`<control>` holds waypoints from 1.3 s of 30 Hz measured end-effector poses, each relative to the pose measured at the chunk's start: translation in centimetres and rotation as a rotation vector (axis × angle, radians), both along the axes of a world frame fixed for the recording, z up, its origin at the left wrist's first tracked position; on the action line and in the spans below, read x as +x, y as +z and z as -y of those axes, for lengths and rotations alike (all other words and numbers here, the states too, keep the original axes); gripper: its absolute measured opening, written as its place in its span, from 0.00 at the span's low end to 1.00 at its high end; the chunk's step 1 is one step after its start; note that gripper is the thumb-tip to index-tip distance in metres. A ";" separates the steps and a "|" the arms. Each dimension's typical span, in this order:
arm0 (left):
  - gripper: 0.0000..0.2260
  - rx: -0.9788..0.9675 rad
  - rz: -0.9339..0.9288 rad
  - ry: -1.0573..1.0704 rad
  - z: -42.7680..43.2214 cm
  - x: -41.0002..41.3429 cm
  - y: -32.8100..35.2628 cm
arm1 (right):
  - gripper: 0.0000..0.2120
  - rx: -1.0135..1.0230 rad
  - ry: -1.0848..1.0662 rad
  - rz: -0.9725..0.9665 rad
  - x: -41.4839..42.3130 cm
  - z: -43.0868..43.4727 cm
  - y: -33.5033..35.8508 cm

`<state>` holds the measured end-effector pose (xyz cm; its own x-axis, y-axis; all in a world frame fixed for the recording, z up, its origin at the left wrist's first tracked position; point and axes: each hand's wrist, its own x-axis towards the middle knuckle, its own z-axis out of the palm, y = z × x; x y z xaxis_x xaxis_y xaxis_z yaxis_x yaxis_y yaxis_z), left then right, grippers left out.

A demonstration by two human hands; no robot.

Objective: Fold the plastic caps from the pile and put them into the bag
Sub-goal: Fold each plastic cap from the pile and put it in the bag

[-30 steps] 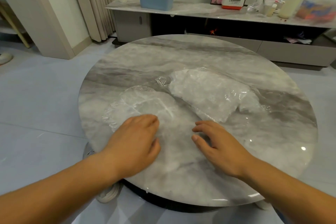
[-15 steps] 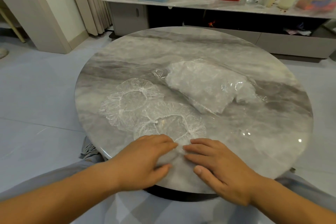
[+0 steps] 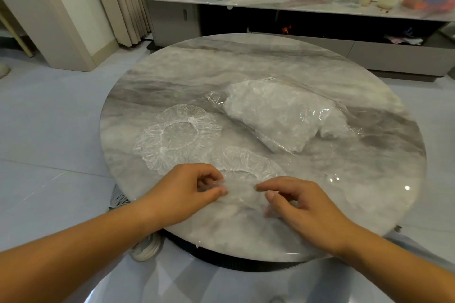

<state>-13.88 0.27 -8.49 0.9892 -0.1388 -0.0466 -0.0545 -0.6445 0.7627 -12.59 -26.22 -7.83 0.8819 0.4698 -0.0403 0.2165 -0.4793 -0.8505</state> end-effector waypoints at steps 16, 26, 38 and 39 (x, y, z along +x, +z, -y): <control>0.24 0.306 0.220 0.221 1.8 1.6 -1.0 | 0.18 -0.316 0.078 0.043 5.5 -4.2 0.6; 0.49 0.325 0.058 0.270 1.6 2.5 -0.8 | 0.16 0.059 -0.105 -0.065 7.0 -6.8 2.0; 0.49 0.275 0.043 0.142 0.7 1.8 -0.5 | 0.16 -0.208 0.339 0.501 3.4 -3.5 1.0; 0.50 0.275 0.028 0.102 0.5 1.7 -0.4 | 0.17 -0.278 0.392 0.541 3.0 -3.2 0.6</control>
<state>-12.20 -0.26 -8.85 0.9988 -0.0244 -0.0413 0.0028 -0.8300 0.5578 -9.55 -22.99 -7.20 0.5809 0.7915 0.1899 0.7731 -0.4634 -0.4332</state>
